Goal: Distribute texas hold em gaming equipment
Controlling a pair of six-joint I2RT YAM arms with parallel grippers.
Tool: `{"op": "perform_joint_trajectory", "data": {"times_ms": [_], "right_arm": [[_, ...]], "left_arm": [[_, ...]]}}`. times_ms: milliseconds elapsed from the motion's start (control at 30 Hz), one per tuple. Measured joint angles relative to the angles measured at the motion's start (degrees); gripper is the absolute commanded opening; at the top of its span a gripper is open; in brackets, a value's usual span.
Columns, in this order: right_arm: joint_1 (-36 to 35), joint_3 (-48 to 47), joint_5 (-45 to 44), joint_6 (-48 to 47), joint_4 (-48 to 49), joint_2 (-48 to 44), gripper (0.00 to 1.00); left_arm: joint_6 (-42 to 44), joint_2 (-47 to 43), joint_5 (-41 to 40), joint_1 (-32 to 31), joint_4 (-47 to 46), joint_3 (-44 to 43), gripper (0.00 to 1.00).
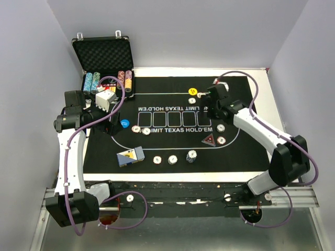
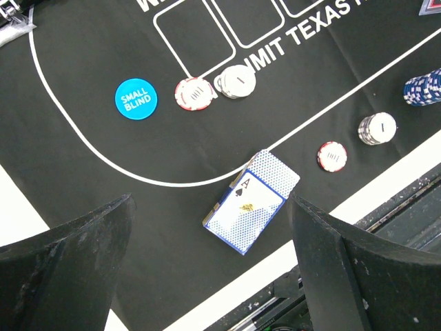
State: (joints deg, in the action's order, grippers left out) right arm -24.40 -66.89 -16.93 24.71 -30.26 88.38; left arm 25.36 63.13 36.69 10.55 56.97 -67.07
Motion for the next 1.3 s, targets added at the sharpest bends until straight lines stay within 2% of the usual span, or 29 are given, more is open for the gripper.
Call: {"op": "perform_joint_trajectory", "data": {"times_ms": [167,433,600,1033,1200,1300], "right_arm": [[-11.06,-1.31,2.95,-0.11,-2.21,-3.32,1.0],[-23.65,5.05,5.95,2.25,-4.72,-3.85,1.0],[-29.81,5.46,5.55,4.22,-7.3,-3.41,1.0],[-30.73,7.85,2.34,6.82,-9.07,-0.5,0.91],[-30.73,8.83,2.36,7.19,-9.01,0.24,0.81],[-30.73,9.25,2.4,7.41,-8.85,0.24,0.7]], "left_arm": [[-0.24,0.26,0.02,0.0,-0.07,0.0,0.99],[-1.88,0.37,0.02,0.0,-0.5,0.02,0.99],[-2.84,0.5,0.04,0.0,-1.18,0.26,0.99],[-3.13,0.22,0.07,0.0,-1.6,1.01,0.99],[-3.1,0.17,0.07,0.0,-1.6,1.01,0.99],[-3.13,0.17,0.07,0.0,-1.6,1.01,0.99]]}}
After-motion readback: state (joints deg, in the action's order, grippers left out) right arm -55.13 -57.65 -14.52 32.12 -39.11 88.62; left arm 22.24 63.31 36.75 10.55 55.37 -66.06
